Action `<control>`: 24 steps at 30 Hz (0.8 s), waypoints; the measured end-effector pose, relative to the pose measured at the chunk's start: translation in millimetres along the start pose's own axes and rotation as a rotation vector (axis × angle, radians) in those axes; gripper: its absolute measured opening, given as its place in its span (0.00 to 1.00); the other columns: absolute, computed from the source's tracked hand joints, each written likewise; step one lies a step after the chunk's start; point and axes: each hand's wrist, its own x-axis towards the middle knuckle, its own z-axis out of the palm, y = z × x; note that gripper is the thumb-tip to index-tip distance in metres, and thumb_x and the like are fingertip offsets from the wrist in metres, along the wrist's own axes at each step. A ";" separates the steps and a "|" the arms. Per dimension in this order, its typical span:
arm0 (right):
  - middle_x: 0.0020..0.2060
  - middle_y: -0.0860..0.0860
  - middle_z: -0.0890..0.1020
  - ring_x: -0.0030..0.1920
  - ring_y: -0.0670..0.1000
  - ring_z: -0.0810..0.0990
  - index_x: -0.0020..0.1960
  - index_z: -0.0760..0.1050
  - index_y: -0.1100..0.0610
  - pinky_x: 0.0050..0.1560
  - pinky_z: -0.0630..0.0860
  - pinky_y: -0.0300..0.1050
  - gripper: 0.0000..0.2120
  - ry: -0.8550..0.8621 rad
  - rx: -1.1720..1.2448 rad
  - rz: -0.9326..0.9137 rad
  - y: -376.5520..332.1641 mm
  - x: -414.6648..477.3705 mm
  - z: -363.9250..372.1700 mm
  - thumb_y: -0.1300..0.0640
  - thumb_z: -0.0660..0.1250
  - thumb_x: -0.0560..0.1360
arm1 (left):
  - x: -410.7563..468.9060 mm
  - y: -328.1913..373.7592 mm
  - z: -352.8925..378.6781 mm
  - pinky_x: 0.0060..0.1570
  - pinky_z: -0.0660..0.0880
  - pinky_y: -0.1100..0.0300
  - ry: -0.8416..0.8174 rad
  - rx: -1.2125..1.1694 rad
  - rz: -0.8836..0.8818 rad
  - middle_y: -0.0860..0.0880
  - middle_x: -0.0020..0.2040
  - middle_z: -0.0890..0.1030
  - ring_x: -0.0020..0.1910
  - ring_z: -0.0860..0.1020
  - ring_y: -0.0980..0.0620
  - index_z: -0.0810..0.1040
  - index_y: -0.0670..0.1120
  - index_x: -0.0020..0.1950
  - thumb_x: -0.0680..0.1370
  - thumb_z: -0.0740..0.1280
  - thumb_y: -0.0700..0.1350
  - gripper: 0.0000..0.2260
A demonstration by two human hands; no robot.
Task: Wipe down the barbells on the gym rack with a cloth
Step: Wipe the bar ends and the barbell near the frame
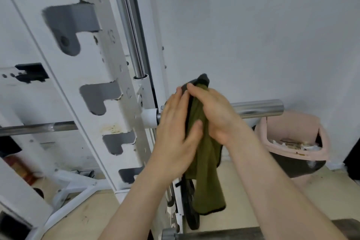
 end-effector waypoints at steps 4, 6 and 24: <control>0.39 0.55 0.84 0.42 0.52 0.83 0.48 0.83 0.60 0.45 0.78 0.46 0.08 0.034 -0.247 -0.160 -16.3 -20.8 14.0 0.58 0.66 0.76 | -27.7 31.5 -23.9 0.68 0.64 0.62 0.162 0.015 0.166 0.53 0.71 0.69 0.71 0.65 0.59 0.71 0.47 0.71 0.76 0.65 0.37 0.23; 0.34 0.50 0.80 0.37 0.49 0.78 0.44 0.82 0.58 0.40 0.75 0.45 0.07 -0.016 -0.218 -0.219 -17.6 -34.9 18.4 0.60 0.65 0.76 | -42.3 38.8 -43.5 0.53 0.74 0.66 0.352 -0.110 0.152 0.53 0.60 0.78 0.59 0.75 0.59 0.78 0.47 0.61 0.75 0.66 0.34 0.17; 0.47 0.49 0.84 0.49 0.50 0.82 0.60 0.75 0.52 0.52 0.79 0.48 0.19 -0.631 -0.572 -0.150 95.6 -135.7 333.1 0.61 0.72 0.71 | -296.2 -49.9 -362.7 0.51 0.76 0.43 0.134 -0.636 -0.487 0.33 0.52 0.80 0.51 0.80 0.36 0.79 0.38 0.55 0.73 0.70 0.48 0.16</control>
